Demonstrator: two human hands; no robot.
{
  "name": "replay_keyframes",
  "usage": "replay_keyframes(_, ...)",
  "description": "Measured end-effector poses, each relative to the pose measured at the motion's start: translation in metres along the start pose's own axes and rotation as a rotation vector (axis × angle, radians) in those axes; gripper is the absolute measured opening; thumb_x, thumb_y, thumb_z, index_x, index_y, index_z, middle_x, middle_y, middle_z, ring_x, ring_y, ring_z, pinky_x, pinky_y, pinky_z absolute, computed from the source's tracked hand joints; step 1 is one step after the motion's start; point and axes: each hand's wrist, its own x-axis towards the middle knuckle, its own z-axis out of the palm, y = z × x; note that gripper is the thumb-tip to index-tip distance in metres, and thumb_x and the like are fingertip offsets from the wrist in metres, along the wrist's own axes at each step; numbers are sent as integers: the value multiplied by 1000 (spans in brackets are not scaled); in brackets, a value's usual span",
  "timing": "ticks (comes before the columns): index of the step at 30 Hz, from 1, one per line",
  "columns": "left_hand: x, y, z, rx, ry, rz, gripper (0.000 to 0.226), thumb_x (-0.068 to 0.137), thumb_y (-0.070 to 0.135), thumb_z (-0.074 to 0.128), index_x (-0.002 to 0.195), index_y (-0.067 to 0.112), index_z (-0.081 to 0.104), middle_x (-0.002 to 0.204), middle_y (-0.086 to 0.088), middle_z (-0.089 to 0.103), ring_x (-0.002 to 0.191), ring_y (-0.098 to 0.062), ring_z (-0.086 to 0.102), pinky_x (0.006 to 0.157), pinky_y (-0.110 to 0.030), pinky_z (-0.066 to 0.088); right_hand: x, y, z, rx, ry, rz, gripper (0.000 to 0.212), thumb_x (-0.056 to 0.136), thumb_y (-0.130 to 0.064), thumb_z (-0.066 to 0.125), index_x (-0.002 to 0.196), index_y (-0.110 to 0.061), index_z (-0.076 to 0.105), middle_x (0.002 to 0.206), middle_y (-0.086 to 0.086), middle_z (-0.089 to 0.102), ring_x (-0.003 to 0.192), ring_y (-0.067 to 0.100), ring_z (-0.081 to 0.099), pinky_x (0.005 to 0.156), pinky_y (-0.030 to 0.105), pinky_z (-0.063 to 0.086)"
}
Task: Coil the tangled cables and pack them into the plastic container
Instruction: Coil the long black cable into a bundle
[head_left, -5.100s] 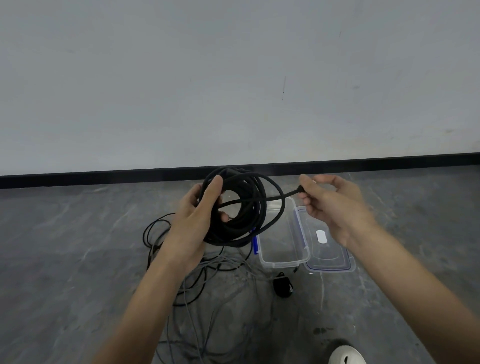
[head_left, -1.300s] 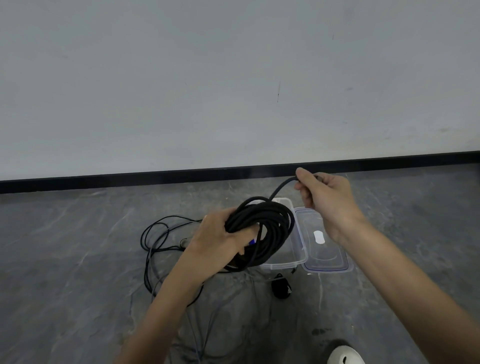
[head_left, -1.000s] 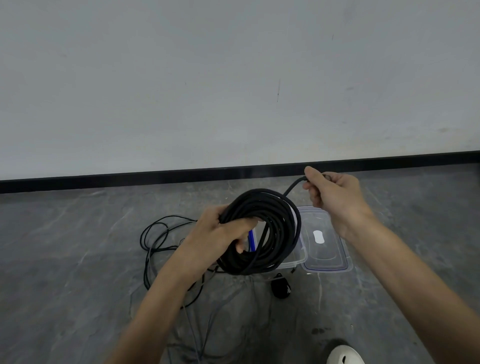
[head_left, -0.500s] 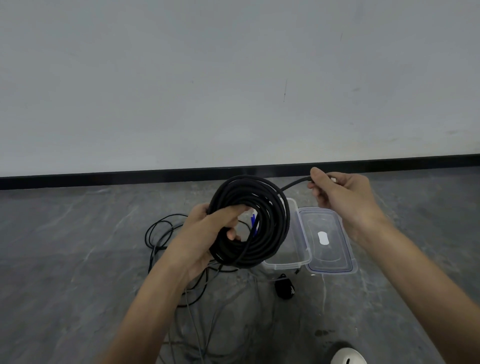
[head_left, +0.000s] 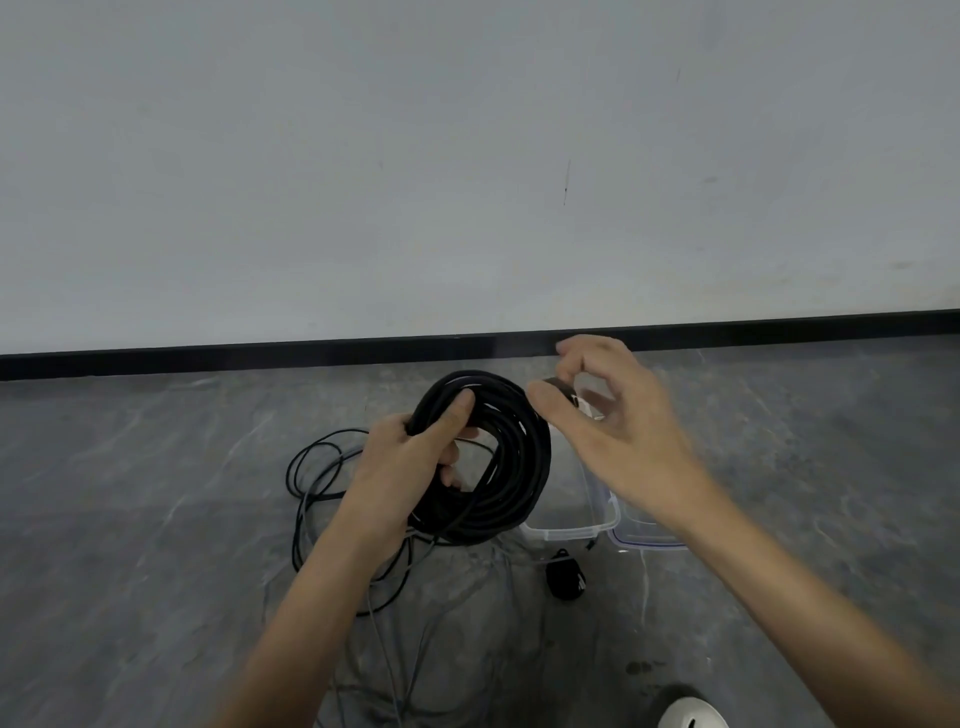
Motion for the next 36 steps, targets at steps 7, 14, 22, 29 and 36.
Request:
replay_keyframes(7,-1,2,2,25,-38,-5,43,67,53,71,75,12,75,52,6,46,44,-10,45,49,-24,43,-5,-7,10,74,-53,-9,47,73,-48,72,68,-15,39,74,-5,62,77,15,62,82,32,51)
replay_keyframes(14,-1,4,-1,-59,-37,-12,27,77,42,72,81,16,72,55,5,48,43,-9,43,43,-21,41,-4,-5,8,-85,-162,-139,5,86,-10,69,91,-11,67,95,-3,67,96,15,64,90,41,50)
replay_keyframes(22,-2,3,-3,34,-36,161,24,75,46,76,89,28,66,76,-1,67,42,-13,49,47,-28,45,-3,-11,-2,-74,-72,-210,17,91,-13,64,104,-21,58,80,-9,74,76,5,70,72,25,55)
replay_keyframes(29,-3,3,2,30,66,178,10,83,35,73,82,26,67,73,4,65,39,-13,46,44,-26,44,-7,-7,18,-62,48,-207,16,82,-25,71,85,-9,71,77,-3,71,75,9,67,75,33,55)
replay_keyframes(36,-3,8,-5,-151,34,56,6,82,30,74,77,30,73,84,4,72,38,-10,41,39,-22,40,-1,-8,2,307,-214,-33,22,95,-14,54,89,-9,75,106,1,71,104,14,65,86,21,49)
